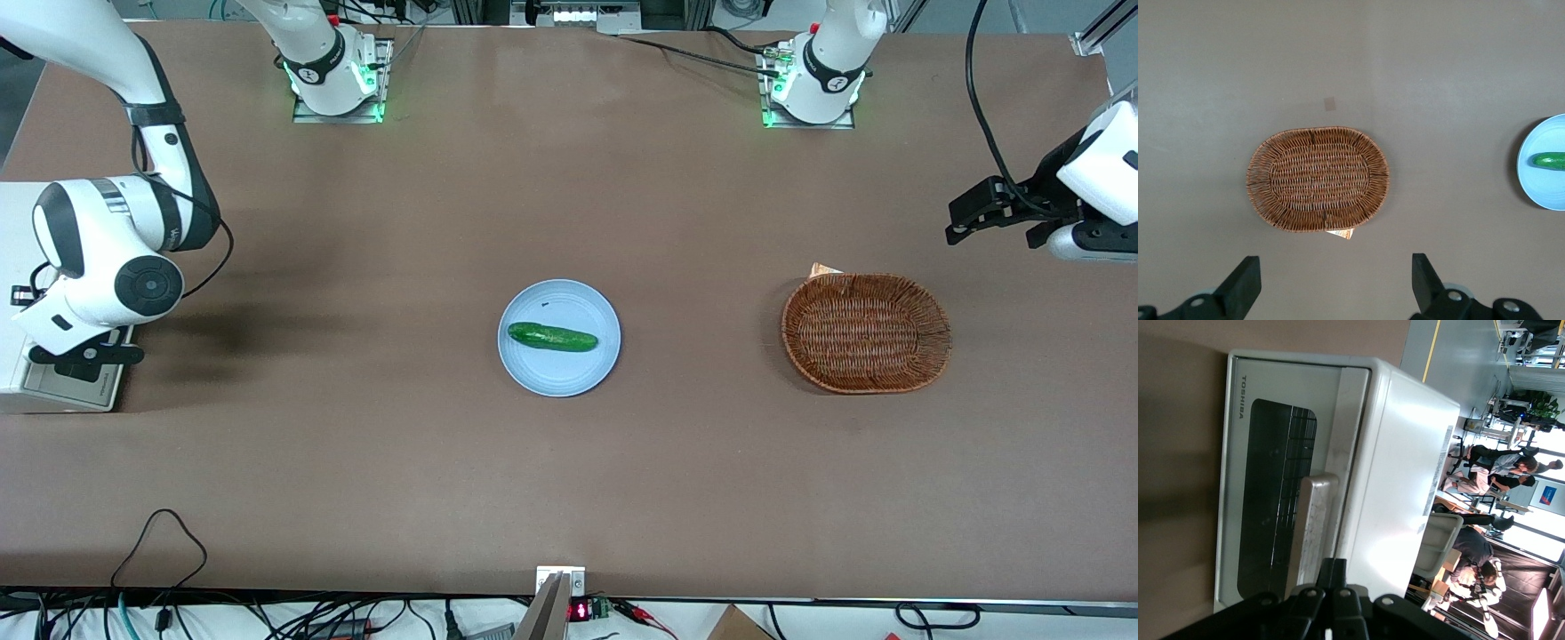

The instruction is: Open oven door with right arm only

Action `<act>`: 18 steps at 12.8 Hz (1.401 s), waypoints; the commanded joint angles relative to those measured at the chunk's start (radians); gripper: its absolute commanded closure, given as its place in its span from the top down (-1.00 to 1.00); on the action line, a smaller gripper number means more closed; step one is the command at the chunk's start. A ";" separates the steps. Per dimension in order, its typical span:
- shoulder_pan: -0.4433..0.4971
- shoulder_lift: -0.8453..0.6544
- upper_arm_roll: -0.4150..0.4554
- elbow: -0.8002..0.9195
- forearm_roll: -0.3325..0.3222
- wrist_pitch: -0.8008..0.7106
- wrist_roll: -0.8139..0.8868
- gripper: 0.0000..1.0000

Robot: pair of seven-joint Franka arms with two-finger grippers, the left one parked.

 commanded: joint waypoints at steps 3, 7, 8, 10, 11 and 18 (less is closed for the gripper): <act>-0.017 -0.016 0.006 -0.100 -0.163 0.033 0.168 -0.97; -0.019 -0.014 0.008 -0.100 -0.166 0.036 0.168 -0.96; -0.017 -0.014 0.008 -0.102 -0.166 0.042 0.170 -0.96; -0.019 -0.016 0.009 -0.103 -0.165 0.042 0.170 -0.96; -0.019 -0.016 0.009 -0.109 -0.163 0.043 0.168 -0.96; -0.026 -0.014 0.011 -0.122 -0.155 0.065 0.170 -0.96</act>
